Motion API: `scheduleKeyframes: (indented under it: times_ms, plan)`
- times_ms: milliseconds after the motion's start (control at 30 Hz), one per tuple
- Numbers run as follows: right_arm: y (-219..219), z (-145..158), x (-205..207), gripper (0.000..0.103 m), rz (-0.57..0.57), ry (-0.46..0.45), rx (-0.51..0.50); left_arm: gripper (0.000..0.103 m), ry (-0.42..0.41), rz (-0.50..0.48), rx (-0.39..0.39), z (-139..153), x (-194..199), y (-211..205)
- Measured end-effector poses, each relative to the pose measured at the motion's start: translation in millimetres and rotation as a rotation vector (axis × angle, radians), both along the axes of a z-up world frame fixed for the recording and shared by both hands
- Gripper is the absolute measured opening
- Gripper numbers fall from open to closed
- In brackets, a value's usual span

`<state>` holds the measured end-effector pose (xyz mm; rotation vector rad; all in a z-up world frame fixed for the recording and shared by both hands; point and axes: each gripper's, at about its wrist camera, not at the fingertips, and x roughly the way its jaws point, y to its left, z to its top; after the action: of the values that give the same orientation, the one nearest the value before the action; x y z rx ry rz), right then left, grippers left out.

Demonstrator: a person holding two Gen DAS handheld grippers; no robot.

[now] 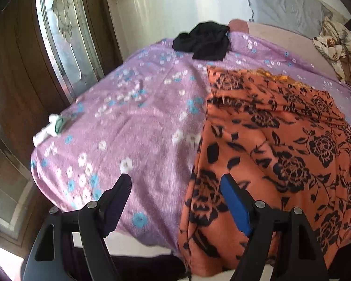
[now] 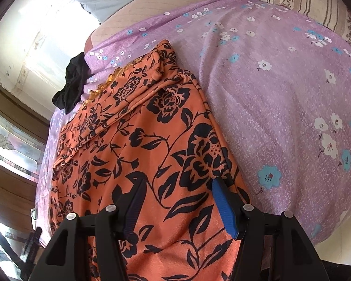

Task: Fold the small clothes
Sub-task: 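Close both tools on the long side edge of the orange dress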

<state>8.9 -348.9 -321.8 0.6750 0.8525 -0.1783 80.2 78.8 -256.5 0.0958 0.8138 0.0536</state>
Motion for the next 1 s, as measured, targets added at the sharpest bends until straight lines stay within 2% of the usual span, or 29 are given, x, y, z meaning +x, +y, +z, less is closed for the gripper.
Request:
scheduleKeyframes:
  times_ms: [233,367,467,500,533,600,633,767,800,833,900,1000]
  plan:
    - [-4,-1,-8,0.062,-0.007,-0.009,0.057,0.079,0.193,0.092,-0.144,-29,-8,34]
    - [-6,-1,-10,0.062,-0.008,-0.011,0.079,0.079,0.248,0.127,-0.215,-39,-18,49]
    - [-3,-1,-11,0.062,0.001,-0.01,0.075,0.079,0.259,0.126,-0.247,-44,-26,54]
    - [-3,0,-11,0.062,0.003,-0.011,0.075,0.068,0.266,0.113,-0.263,-45,-28,53]
    - [-2,0,-12,0.062,0.006,-0.012,0.075,0.047,0.279,0.094,-0.283,-47,-30,52]
    - [-1,2,-14,0.062,0.008,-0.016,0.076,0.028,0.32,0.053,-0.331,-52,-31,49]
    - [0,2,-15,0.062,0.007,-0.018,0.074,0.024,0.33,0.039,-0.35,-54,-33,47]
    - [-1,8,-24,0.062,-0.007,-0.036,0.044,0.024,0.327,-0.007,-0.373,-54,-35,39]
    - [-2,10,-27,0.062,-0.015,-0.04,0.033,0.03,0.332,-0.016,-0.387,-53,-31,37]
    - [-4,10,-28,0.062,-0.019,-0.042,0.028,0.045,0.338,-0.03,-0.408,-54,-31,35]
    - [-7,11,-32,0.062,-0.031,-0.047,0.028,0.062,0.344,-0.051,-0.428,-55,-30,31]
    - [-9,13,-37,0.062,-0.04,-0.053,0.03,0.058,0.353,-0.085,-0.434,-59,-28,26]
